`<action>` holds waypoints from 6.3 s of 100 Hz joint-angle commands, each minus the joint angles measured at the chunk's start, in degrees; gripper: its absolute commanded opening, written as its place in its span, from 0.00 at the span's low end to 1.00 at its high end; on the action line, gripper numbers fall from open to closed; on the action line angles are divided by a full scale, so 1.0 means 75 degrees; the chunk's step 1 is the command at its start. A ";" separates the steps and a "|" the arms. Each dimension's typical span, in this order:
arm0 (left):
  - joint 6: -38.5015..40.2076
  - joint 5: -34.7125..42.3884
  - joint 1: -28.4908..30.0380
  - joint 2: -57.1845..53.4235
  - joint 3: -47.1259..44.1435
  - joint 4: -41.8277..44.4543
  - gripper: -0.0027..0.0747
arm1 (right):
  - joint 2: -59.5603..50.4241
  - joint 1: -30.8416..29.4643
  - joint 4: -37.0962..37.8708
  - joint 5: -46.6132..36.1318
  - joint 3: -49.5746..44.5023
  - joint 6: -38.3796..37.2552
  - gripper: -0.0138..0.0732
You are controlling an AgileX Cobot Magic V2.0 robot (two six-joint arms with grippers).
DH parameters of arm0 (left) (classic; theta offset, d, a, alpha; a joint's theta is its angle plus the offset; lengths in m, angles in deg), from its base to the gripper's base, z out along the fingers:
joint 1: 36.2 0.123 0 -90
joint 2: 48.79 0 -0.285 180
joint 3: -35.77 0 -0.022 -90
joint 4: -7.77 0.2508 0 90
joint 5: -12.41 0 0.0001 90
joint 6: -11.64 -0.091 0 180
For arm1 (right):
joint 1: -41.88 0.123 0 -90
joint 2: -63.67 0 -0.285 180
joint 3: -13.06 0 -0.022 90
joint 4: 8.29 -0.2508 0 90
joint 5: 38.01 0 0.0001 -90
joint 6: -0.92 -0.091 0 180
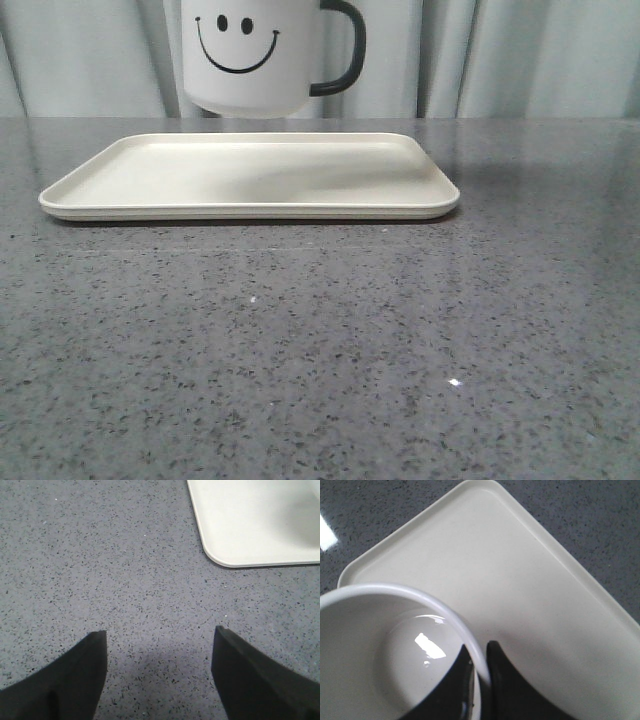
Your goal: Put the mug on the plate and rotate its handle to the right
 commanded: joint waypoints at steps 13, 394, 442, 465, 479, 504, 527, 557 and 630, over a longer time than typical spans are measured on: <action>0.0059 0.0501 0.0030 0.0017 0.0191 -0.0142 0.60 | -0.0226 0.0008 -0.0063 0.0226 0.0449 0.0615 0.09; 0.0059 0.0614 0.0030 0.0017 0.0191 -0.0142 0.60 | -1.0638 -0.3080 0.0696 -0.3634 -1.0448 -0.0806 0.74; 0.0059 0.0614 0.0030 0.0017 0.0191 -0.0142 0.56 | -1.1447 -0.3080 0.0696 -0.4168 -1.0938 -0.0806 0.42; 0.0059 0.0614 0.0030 0.0017 0.0191 -0.0142 0.24 | -1.1447 -0.3080 0.0696 -0.4092 -1.0938 -0.0806 0.07; 0.0059 0.0614 0.0030 0.0017 0.0191 -0.0142 0.01 | -1.1447 -0.3080 0.0696 -0.4070 -1.0938 -0.0806 0.08; 0.0059 0.0614 0.0030 0.0017 0.0191 -0.0142 0.01 | -1.1447 -0.3080 0.0696 -0.4054 -1.0938 -0.0806 0.08; 0.0059 0.0614 0.0030 0.0017 0.0191 -0.0142 0.01 | -1.1447 -0.3080 0.0696 -0.4054 -1.0938 -0.0806 0.08; 0.0059 0.0614 0.0030 0.0017 0.0191 -0.0142 0.01 | -1.1447 -0.3080 0.0696 -0.4054 -1.0938 -0.0806 0.08; 0.0059 0.4395 -0.0056 -0.1273 -0.1458 0.0002 0.01 | -1.1447 -0.3080 0.0696 -0.4054 -1.0938 -0.0806 0.08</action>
